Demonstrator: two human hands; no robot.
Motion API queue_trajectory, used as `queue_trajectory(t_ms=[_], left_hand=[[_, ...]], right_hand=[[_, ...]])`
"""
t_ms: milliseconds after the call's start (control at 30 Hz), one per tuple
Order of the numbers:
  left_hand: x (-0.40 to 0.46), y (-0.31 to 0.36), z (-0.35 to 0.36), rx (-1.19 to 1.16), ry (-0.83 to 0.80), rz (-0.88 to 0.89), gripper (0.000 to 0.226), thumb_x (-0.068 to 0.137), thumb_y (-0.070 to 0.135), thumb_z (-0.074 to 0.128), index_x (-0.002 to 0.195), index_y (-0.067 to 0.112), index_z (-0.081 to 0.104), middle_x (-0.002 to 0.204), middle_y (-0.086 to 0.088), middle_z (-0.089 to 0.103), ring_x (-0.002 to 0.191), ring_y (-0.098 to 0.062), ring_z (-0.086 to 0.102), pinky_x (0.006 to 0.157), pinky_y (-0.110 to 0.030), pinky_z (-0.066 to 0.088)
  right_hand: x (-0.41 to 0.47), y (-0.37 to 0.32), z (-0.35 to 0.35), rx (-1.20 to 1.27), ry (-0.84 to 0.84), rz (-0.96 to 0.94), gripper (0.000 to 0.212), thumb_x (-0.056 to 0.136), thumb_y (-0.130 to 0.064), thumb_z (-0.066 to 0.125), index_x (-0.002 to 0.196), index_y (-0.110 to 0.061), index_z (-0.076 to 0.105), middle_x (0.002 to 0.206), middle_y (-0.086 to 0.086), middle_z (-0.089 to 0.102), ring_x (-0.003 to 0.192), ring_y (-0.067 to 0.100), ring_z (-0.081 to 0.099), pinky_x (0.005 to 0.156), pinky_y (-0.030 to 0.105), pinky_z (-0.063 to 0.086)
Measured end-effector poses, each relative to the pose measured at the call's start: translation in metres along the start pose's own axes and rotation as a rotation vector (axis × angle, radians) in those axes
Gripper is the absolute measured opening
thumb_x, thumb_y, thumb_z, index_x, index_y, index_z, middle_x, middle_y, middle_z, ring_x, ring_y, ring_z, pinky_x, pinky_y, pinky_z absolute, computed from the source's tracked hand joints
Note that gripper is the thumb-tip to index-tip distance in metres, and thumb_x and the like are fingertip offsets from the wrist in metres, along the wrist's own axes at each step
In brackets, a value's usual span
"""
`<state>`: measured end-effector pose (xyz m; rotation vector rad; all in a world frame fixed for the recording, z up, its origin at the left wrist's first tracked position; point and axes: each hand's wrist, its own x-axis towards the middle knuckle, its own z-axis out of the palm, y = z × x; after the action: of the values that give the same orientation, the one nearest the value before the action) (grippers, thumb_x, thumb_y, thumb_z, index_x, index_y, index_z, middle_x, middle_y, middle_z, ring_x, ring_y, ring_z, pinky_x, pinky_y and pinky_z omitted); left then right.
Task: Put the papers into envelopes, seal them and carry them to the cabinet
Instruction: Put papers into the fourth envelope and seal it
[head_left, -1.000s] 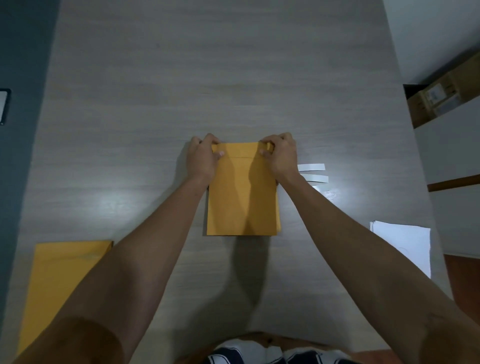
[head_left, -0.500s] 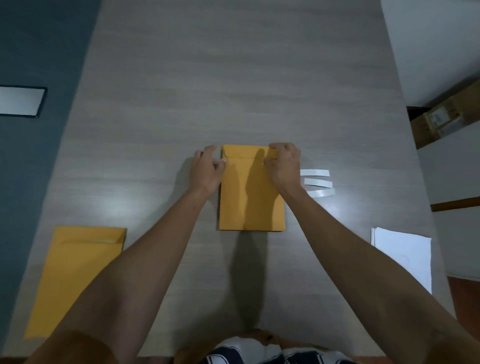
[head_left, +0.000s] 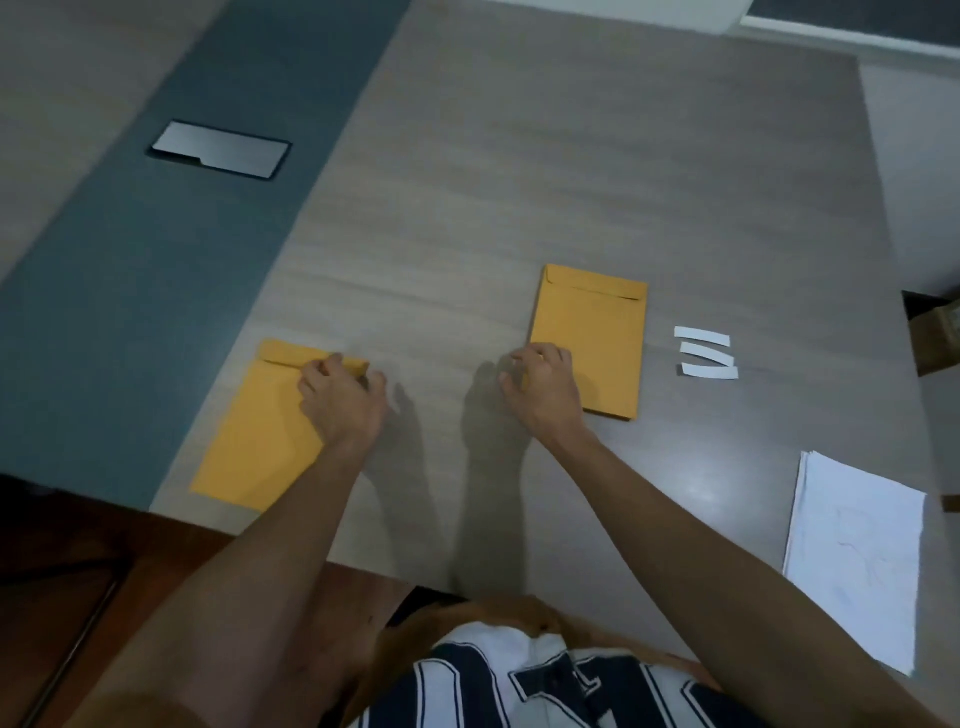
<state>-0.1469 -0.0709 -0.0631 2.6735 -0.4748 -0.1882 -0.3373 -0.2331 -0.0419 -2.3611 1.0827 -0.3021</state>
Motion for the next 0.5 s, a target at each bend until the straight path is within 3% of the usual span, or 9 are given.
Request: queue_trajectory(t_ms=[100, 200, 367, 500], left_hand=[[-0.013, -0.040, -0.001, 0.110, -0.090, -0.044, 0.062, 0.097, 0.041, 0.052, 0.146, 0.005, 0.038, 0.157, -0.021, 0.024, 0.145, -0.040, 0.019, 0.115, -0.055, 0.022], [-0.031, -0.054, 0.002, 0.174, -0.221, 0.055, 0.061, 0.102, 0.043, 0.040, 0.153, 0.012, 0.030, 0.164, -0.016, 0.011, 0.150, -0.037, 0.008, 0.119, -0.054, 0.011], [-0.080, -0.022, 0.007, 0.196, -0.193, 0.378, 0.040, 0.093, 0.035, 0.058, 0.128, 0.014, 0.062, 0.144, -0.015, 0.048, 0.131, -0.036, 0.041, 0.104, -0.051, 0.036], [-0.136, -0.002, 0.013, 0.219, -0.226, 0.628, 0.025, 0.088, 0.029, 0.064, 0.111, 0.022, 0.070, 0.121, -0.007, 0.060, 0.110, -0.029, 0.054, 0.086, -0.044, 0.043]], right_hand=[[-0.021, -0.005, 0.006, -0.015, -0.012, -0.010, 0.034, 0.090, -0.026, 0.062, 0.117, -0.006, 0.064, 0.118, 0.012, 0.056, 0.117, 0.031, 0.042, 0.100, 0.042, 0.041], [-0.041, -0.003, 0.008, 0.000, -0.037, -0.010, 0.035, 0.090, -0.026, 0.061, 0.120, -0.007, 0.062, 0.121, 0.010, 0.055, 0.119, 0.029, 0.041, 0.100, 0.039, 0.041], [-0.076, 0.016, 0.007, 0.068, -0.014, 0.038, 0.034, 0.088, -0.028, 0.064, 0.118, -0.012, 0.063, 0.115, 0.005, 0.057, 0.114, 0.024, 0.045, 0.094, 0.040, 0.046], [-0.114, 0.033, 0.000, 0.053, 0.002, 0.079, 0.046, 0.084, -0.041, 0.069, 0.120, -0.013, 0.061, 0.112, 0.003, 0.057, 0.110, 0.021, 0.047, 0.091, 0.033, 0.046]])
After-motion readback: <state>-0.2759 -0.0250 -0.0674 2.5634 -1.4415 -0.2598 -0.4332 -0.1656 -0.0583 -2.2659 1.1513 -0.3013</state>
